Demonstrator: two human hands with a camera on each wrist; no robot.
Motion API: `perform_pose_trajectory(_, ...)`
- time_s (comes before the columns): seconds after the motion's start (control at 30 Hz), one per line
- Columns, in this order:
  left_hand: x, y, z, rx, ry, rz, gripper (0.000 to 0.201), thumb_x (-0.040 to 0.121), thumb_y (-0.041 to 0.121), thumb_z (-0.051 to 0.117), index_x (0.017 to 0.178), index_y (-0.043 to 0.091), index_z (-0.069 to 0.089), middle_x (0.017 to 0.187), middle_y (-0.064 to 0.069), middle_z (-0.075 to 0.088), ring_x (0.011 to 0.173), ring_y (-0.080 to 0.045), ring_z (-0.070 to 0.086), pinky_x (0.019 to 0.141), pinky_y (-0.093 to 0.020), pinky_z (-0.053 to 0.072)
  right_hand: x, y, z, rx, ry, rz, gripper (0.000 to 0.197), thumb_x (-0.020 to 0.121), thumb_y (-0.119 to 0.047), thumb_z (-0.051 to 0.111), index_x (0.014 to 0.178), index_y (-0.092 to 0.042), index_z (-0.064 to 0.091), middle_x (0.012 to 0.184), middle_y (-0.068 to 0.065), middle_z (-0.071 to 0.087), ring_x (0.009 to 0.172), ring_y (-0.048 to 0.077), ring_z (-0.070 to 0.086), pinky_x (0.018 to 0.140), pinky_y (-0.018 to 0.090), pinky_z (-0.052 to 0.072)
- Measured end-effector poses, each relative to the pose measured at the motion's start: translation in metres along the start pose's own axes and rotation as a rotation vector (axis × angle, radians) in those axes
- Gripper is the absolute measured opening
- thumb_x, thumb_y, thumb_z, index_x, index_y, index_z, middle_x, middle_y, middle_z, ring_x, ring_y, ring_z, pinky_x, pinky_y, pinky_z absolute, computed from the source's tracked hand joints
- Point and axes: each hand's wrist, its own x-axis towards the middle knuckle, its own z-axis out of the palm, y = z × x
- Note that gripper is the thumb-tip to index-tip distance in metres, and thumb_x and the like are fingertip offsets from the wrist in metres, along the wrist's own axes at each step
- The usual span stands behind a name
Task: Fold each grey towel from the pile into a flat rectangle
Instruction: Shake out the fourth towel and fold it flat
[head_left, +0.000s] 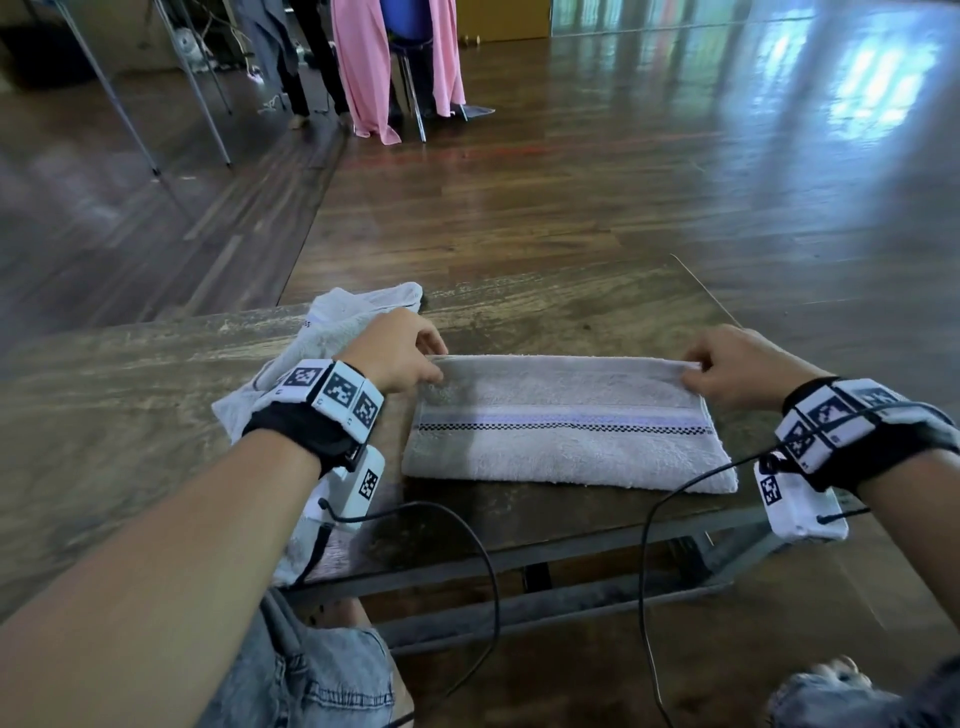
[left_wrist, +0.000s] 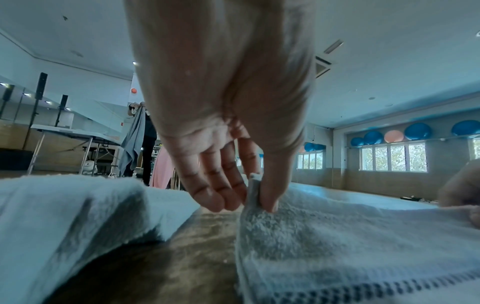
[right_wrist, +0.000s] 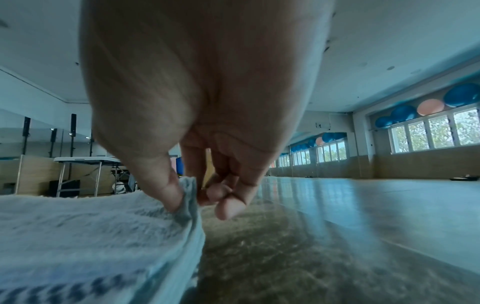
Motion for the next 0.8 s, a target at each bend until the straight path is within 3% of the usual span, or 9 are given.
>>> perform_pose_trajectory(0.07,-0.004,0.004,-0.004,0.035,-0.028,0.001,0.018,0.078,0.015,0.076,0.095,0.015,0.075,0.085,0.002,0.068,0.075,-0.010,0.057,0.062,-0.023,0.044,-0.004,-0.003,-0.005,-0.014,-0.007,-0.001,0.030,0.087,-0.016,0.063,0.058,-0.021,0.062,0.054,-0.002,0.057,0.048,0.015,0.051,0.045,0.023,0.034)
perform_pose_trajectory(0.2,-0.012,0.016,-0.014,-0.009,0.105,0.037,0.008,0.079,0.011,0.068,0.079,0.010,0.076,0.075,-0.002,0.068,0.064,-0.012,0.056,0.053,-0.021,0.042,-0.011,-0.007,-0.023,0.111,0.233,-0.015,0.015,0.089,-0.018,0.064,0.076,-0.018,0.072,0.064,0.000,0.066,0.052,0.014,0.055,0.048,0.018,0.038)
perform_pose_trajectory(0.27,-0.017,0.023,-0.021,-0.086,0.334,0.101,0.007,0.079,0.007,0.068,0.077,0.009,0.074,0.073,-0.004,0.068,0.059,-0.012,0.055,0.054,-0.022,0.040,-0.014,-0.006,-0.032,0.188,0.438,-0.001,0.013,0.088,-0.021,0.062,0.089,-0.018,0.075,0.074,0.004,0.069,0.066,0.022,0.062,0.062,0.025,0.048)
perform_pose_trajectory(0.33,-0.022,0.027,-0.031,-0.115,0.565,0.181,0.010,0.080,0.006,0.070,0.087,0.010,0.076,0.086,-0.005,0.068,0.069,-0.011,0.057,0.067,-0.021,0.046,-0.017,-0.007,-0.038,0.246,0.647,-0.003,0.019,0.089,-0.026,0.058,0.101,-0.022,0.072,0.086,0.007,0.071,0.081,0.030,0.065,0.079,0.041,0.056)
perform_pose_trajectory(0.43,-0.029,0.026,-0.040,-0.197,0.645,0.274,0.013,0.080,0.010,0.075,0.092,0.015,0.072,0.095,-0.003,0.062,0.071,-0.002,0.054,0.069,-0.008,0.044,-0.024,-0.009,-0.042,0.382,0.836,-0.060,0.018,0.089,-0.030,0.055,0.103,-0.030,0.066,0.085,0.003,0.071,0.078,0.028,0.068,0.079,0.050,0.057)
perform_pose_trajectory(0.5,-0.032,0.021,-0.037,-0.193,0.495,0.263,0.016,0.081,0.016,0.078,0.092,0.018,0.067,0.097,-0.003,0.058,0.075,-0.008,0.057,0.066,-0.008,0.043,-0.028,-0.003,-0.040,0.417,0.762,-0.084,0.018,0.086,-0.022,0.057,0.098,-0.030,0.067,0.082,0.004,0.070,0.071,0.025,0.068,0.070,0.045,0.058)
perform_pose_trajectory(0.57,-0.033,0.014,-0.028,-0.133,0.278,0.196,0.019,0.079,0.017,0.080,0.092,0.018,0.066,0.095,-0.003,0.056,0.073,-0.013,0.057,0.062,-0.008,0.041,-0.033,0.007,-0.031,0.318,0.479,-0.056,0.025,0.081,-0.009,0.061,0.091,-0.030,0.067,0.084,0.006,0.070,0.066,0.020,0.063,0.064,0.033,0.052)
perform_pose_trajectory(0.67,-0.030,0.003,-0.009,-0.052,0.022,0.061,0.027,0.075,0.023,0.083,0.093,0.016,0.064,0.086,0.003,0.061,0.077,-0.014,0.057,0.070,-0.020,0.046,-0.039,0.018,-0.012,0.168,0.070,0.041,0.031,0.079,-0.004,0.061,0.097,-0.029,0.062,0.103,0.004,0.067,0.087,0.022,0.061,0.081,0.032,0.047)
perform_pose_trajectory(0.8,-0.015,-0.003,0.012,0.007,-0.043,-0.097,0.034,0.083,0.041,0.073,0.089,0.008,0.071,0.088,-0.007,0.072,0.085,-0.023,0.066,0.081,-0.039,0.052,-0.036,0.020,0.002,0.163,0.084,0.168,0.008,0.087,-0.019,0.053,0.085,-0.025,0.058,0.089,-0.004,0.065,0.088,0.023,0.059,0.083,0.041,0.048)
